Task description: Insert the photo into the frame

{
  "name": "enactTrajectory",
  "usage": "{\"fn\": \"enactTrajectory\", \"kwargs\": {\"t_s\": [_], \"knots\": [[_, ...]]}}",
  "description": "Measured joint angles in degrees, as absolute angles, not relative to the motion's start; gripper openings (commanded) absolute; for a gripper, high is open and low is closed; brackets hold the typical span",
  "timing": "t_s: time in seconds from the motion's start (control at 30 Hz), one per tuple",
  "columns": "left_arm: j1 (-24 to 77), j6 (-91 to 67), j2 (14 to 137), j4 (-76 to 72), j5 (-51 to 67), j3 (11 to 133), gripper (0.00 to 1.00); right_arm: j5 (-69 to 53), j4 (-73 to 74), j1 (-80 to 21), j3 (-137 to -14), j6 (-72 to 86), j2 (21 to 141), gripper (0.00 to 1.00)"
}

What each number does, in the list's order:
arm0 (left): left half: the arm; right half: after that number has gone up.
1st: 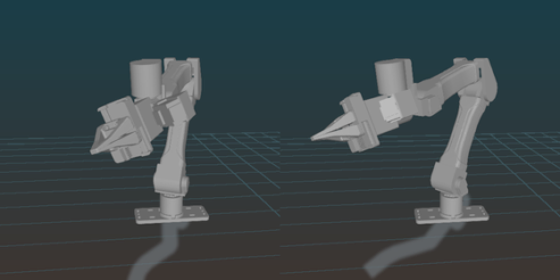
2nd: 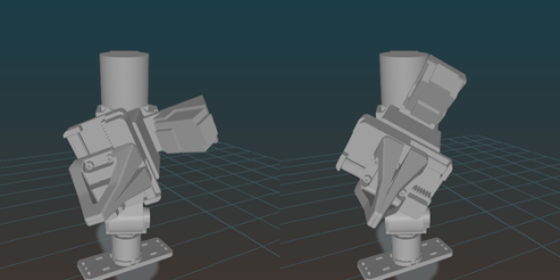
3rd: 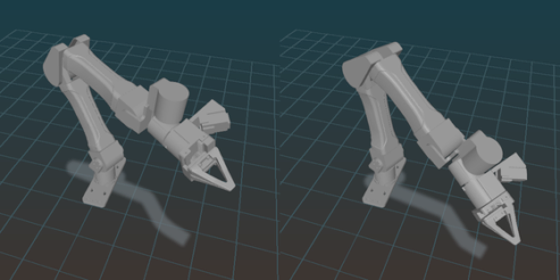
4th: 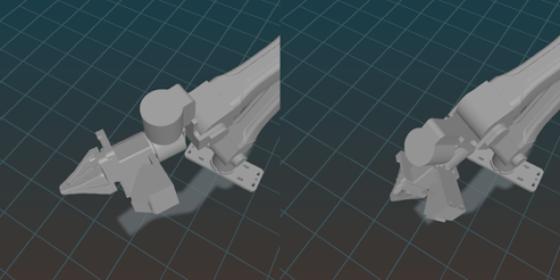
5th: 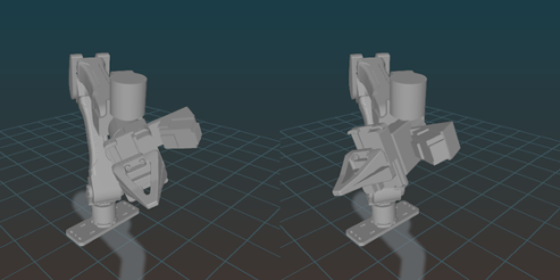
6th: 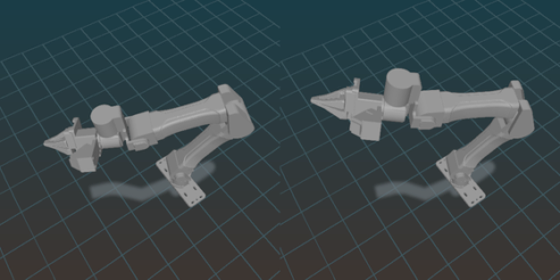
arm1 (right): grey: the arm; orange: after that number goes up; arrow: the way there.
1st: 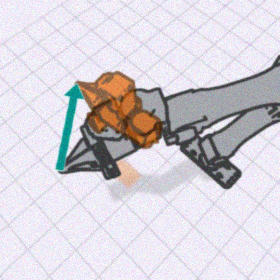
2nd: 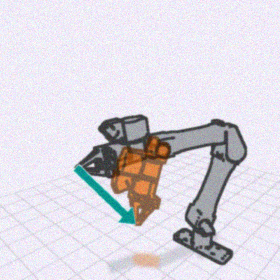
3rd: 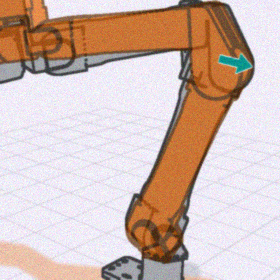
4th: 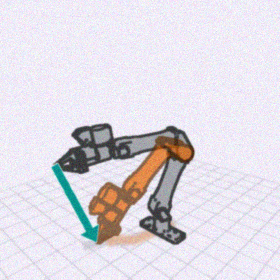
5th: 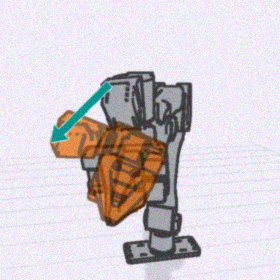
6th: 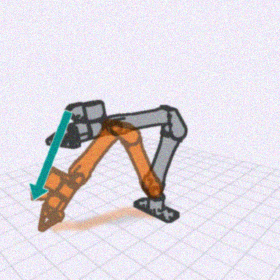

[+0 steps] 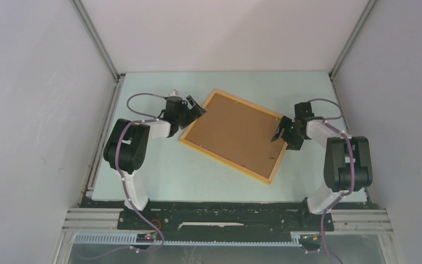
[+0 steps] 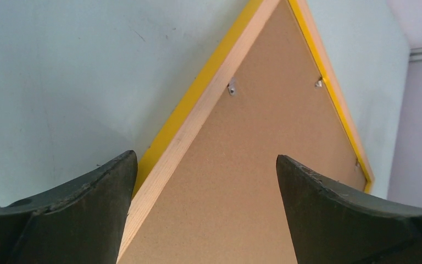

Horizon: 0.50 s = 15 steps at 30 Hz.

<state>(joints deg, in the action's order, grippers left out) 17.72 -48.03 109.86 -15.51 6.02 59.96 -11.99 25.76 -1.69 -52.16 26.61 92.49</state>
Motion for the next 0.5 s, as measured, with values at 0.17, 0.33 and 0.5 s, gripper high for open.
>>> {"fn": "enactTrajectory", "kwargs": {"t_s": [0.17, 0.33, 0.5], "knots": [[17.76, -51.57, 106.28, -22.39, 5.74, 52.25, 0.94, -8.51, 27.22, -2.04, -58.85, 23.90, 97.76, 0.81], [19.22, -54.81, 100.66, -25.91, 4.19, 43.72, 0.94, -5.48, 28.93, -2.24, -60.71, 22.98, 98.78, 0.83], [19.90, -57.06, 100.09, -27.24, 4.16, 42.11, 0.94, -3.16, 31.18, -2.44, -59.18, 24.38, 96.33, 0.84]]}}
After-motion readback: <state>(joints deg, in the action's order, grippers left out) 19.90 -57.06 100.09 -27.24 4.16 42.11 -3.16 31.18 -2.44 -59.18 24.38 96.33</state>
